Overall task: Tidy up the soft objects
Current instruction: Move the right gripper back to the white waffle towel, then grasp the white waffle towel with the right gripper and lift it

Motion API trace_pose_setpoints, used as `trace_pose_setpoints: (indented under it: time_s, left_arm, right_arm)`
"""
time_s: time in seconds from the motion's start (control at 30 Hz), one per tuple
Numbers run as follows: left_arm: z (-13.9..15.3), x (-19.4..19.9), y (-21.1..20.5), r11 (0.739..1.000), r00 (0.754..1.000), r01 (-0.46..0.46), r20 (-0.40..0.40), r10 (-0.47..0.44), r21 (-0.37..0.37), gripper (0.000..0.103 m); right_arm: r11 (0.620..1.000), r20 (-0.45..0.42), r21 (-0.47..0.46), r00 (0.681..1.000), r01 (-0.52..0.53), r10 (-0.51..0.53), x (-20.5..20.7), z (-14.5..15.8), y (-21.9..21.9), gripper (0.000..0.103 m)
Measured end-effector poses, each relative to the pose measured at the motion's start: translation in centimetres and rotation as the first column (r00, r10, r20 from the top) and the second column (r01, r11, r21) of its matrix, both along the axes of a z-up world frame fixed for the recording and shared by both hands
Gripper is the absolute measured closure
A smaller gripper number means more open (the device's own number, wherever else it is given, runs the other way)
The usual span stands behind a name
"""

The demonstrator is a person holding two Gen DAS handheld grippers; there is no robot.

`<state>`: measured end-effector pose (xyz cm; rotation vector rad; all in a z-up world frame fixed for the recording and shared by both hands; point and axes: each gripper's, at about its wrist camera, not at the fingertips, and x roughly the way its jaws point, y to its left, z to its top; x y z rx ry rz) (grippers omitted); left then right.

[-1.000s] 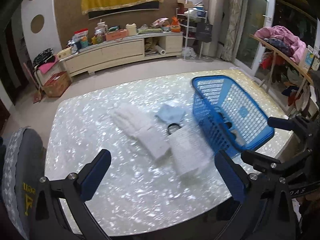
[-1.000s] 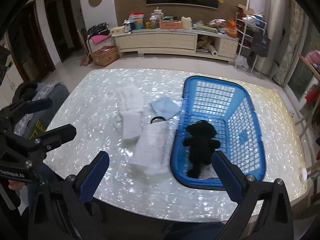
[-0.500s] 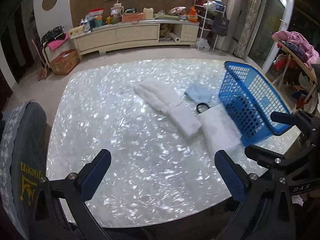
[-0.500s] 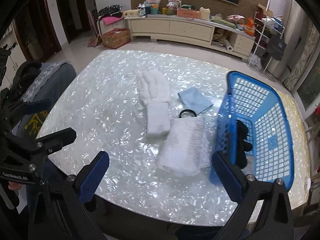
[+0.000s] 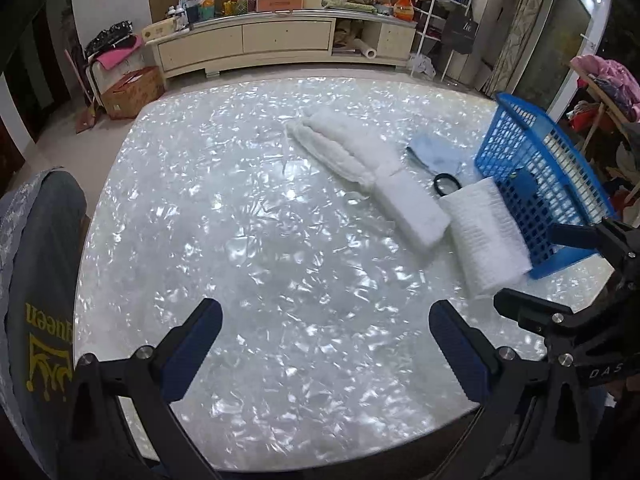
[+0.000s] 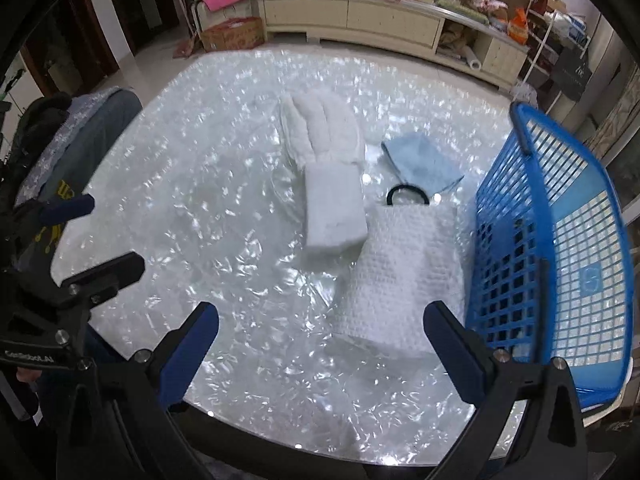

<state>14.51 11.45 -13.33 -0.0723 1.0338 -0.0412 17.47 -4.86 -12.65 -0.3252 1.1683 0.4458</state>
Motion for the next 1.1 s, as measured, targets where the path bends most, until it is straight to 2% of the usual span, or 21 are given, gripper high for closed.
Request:
trace_pose_setpoints:
  time_s: [0.4, 0.53, 0.6, 0.77, 0.83, 0.93, 1.03, 1.07, 1.1]
  left_arm:
    - [-4.3, 3.9, -0.1, 1.000, 0.998, 0.018, -0.066, -0.020, -0.022, 0.000]
    - [-5.3, 4.8, -0.4, 0.999, 0.997, 0.023, -0.078, -0.025, -0.028, 0.000]
    - [-5.8, 5.3, -0.6, 0.999, 0.996, 0.024, -0.085, -0.026, -0.027, 0.000]
    - [-6.6, 5.9, -1.0, 0.999, 0.995, 0.033, -0.089, -0.035, -0.025, 0.000]
    - [-6.8, 6.0, -1.1, 0.999, 0.995, 0.035, -0.089, -0.037, -0.029, 0.000]
    - [-6.9, 6.1, -1.0, 0.999, 0.996, 0.031, -0.087, -0.034, -0.036, 0.000]
    - [-6.9, 6.0, -0.8, 0.998, 0.996, 0.028, -0.082, -0.032, -0.051, 0.000]
    - [-6.8, 5.9, -0.8, 0.998, 0.996, 0.028, -0.079, -0.032, -0.057, 0.000]
    - [-6.8, 5.9, -0.7, 0.998, 0.997, 0.029, -0.076, -0.034, -0.061, 0.000]
  right_arm:
    - [0.997, -0.054, -0.064, 0.998, 0.034, -0.038, 3.0, -4.6, -0.2, 0.000]
    - [0.995, -0.069, -0.084, 0.996, 0.057, -0.063, 4.1, -5.7, -0.9, 0.010]
    - [0.993, -0.085, -0.095, 0.993, 0.068, -0.076, 4.5, -6.5, -1.2, 0.010]
    - [0.985, -0.097, -0.151, 0.990, 0.084, -0.099, 5.0, -8.3, -1.8, 0.029]
    - [0.983, -0.089, -0.162, 0.991, 0.083, -0.098, 4.9, -8.3, -1.8, 0.033]
    - [0.981, -0.077, -0.168, 0.991, 0.092, -0.106, 4.7, -8.0, -1.9, 0.049]
    - [0.983, -0.067, -0.168, 0.994, 0.080, -0.092, 4.3, -7.7, -2.4, 0.057]
    - [0.982, -0.063, -0.173, 0.994, 0.080, -0.092, 4.2, -7.7, -2.4, 0.064]
    - [0.980, -0.059, -0.180, 0.994, 0.080, -0.092, 3.8, -7.6, -2.6, 0.067]
